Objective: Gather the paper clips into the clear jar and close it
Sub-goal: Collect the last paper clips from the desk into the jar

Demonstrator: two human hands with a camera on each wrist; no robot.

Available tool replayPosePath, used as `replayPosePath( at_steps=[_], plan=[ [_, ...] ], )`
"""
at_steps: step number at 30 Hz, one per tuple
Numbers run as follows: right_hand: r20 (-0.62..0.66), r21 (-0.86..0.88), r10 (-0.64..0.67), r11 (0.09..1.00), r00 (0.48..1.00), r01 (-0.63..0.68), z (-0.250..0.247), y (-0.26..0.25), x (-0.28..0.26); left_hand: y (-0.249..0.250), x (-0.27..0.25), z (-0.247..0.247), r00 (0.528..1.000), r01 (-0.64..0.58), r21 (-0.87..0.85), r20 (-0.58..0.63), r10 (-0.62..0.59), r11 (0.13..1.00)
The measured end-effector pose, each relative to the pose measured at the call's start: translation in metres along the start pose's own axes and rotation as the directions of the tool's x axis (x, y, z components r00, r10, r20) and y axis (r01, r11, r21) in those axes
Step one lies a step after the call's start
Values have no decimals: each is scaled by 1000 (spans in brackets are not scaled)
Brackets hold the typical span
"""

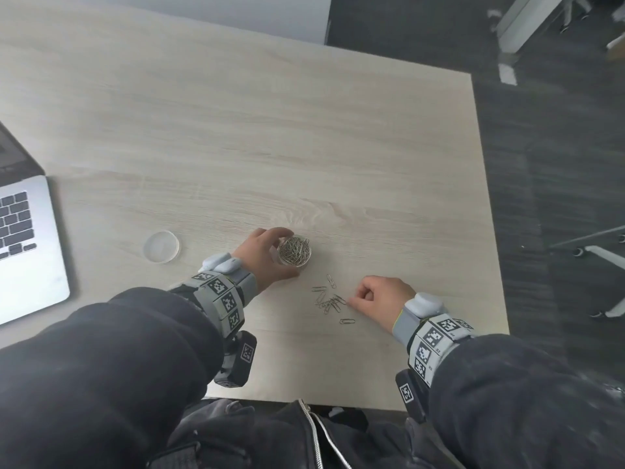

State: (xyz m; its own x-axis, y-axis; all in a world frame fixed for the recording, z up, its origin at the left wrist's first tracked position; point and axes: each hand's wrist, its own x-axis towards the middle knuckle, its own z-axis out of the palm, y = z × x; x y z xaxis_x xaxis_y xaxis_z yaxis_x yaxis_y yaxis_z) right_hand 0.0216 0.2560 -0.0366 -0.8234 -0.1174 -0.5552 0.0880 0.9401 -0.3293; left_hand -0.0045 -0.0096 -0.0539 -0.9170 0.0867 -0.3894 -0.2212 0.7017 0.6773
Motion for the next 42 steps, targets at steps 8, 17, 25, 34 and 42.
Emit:
replayPosePath(
  at_steps=[8,17,25,34,42],
  plan=[
    [33,-51,-37,998,999,38,-5,-9,9,-7,-4,3,1000,-25,5,16,25,1000],
    [-4,-3,-78,997,997,78,7,-27,7,-11,-2,2,998,-41,39,50,39,998],
    [40,-167,-86,982,995,92,10,-41,10,-11,0,5,997,-41,66,65,37,997],
    [133,-185,-65,979,989,89,3,-44,16,-11,1,5,997,-43,78,74,37,996],
    [103,-189,-33,981,994,52,3,-44,19,-13,2,6,996,-45,63,83,39,997]
  ],
)
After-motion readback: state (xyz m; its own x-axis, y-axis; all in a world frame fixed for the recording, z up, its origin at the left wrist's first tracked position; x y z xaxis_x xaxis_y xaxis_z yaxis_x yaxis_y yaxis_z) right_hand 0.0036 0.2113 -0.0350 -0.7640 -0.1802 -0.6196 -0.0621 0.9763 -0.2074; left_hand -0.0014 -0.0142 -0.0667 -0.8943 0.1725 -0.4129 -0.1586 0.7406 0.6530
